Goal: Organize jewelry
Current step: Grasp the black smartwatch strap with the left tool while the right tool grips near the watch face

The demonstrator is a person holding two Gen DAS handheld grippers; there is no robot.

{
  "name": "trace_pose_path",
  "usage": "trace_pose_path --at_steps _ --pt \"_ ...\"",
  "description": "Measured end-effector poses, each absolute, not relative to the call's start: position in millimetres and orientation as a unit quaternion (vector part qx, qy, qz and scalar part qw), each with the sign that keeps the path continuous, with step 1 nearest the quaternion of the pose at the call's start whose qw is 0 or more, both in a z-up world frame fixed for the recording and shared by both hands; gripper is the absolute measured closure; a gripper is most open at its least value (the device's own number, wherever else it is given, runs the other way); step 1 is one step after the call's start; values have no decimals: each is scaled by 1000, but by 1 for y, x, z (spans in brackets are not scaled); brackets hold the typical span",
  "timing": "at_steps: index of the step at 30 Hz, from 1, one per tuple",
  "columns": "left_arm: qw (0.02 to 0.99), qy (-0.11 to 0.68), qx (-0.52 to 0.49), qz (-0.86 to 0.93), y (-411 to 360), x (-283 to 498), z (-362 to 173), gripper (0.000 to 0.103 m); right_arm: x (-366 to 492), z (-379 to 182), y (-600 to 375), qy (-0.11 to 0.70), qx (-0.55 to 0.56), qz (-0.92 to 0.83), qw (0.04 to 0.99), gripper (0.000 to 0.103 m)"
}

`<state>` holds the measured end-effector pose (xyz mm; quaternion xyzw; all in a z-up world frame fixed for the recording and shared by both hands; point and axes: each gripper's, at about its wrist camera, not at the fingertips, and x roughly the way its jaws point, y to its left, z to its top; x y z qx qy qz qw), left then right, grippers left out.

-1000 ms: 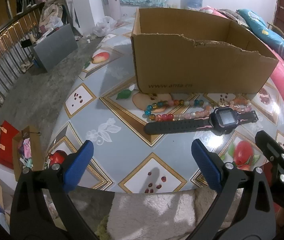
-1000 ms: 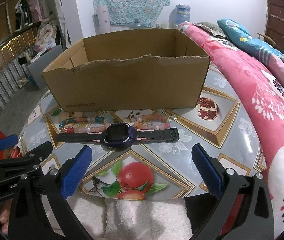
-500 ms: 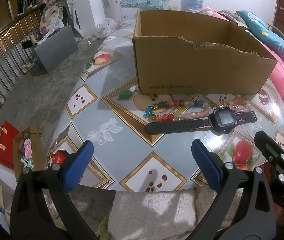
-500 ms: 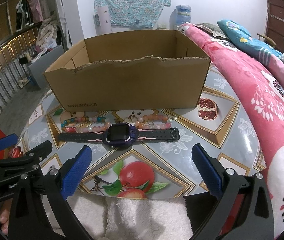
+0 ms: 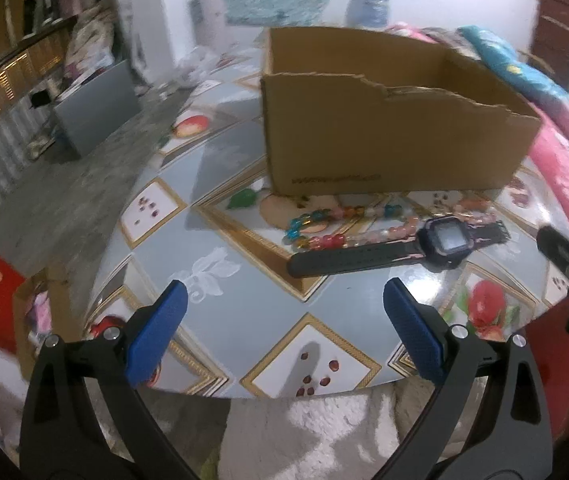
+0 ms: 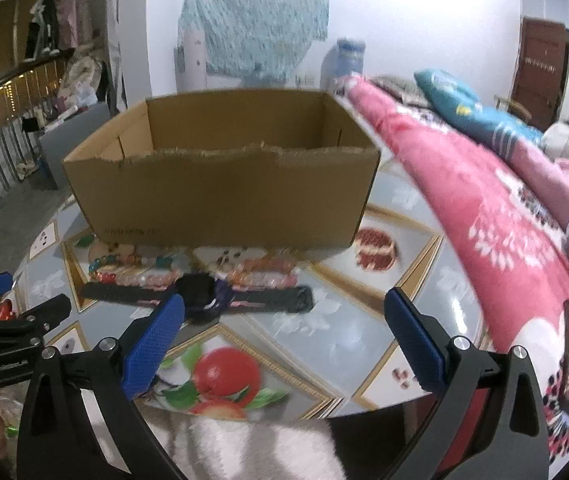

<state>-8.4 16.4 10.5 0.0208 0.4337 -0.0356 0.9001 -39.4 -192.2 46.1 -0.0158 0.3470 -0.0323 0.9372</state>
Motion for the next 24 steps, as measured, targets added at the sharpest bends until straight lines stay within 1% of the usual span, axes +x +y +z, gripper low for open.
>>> trace_pose_path --at_steps 3,6,8,14,16,18,19,20,24 --pt "909 413 16 -60 20 -12 9 8 -44 49 -197 324 -16 -6 946 5" --pt "912 402 -5 -84 27 -12 6 8 -42 49 -198 318 -6 18 948 5" --pt "909 403 -29 -99 32 -10 5 8 -37 46 -199 324 7 36 945 5" --pt "913 370 -74 -155 39 -7 10 8 -16 32 -192 344 30 98 933 7" --pt "905 377 -89 -177 39 -1 5 8 -10 28 -186 349 31 122 929 12" --pt "899 389 -95 -176 36 6 -1 8 -4 23 -178 357 30 139 923 23" --pt "896 397 -95 -177 34 10 -5 8 1 20 -176 365 30 148 919 26" --pt "894 402 -91 -176 32 14 -8 8 3 18 -173 370 31 155 915 32" --pt "888 418 -64 -180 19 25 -18 8 13 7 -169 393 35 175 902 42"
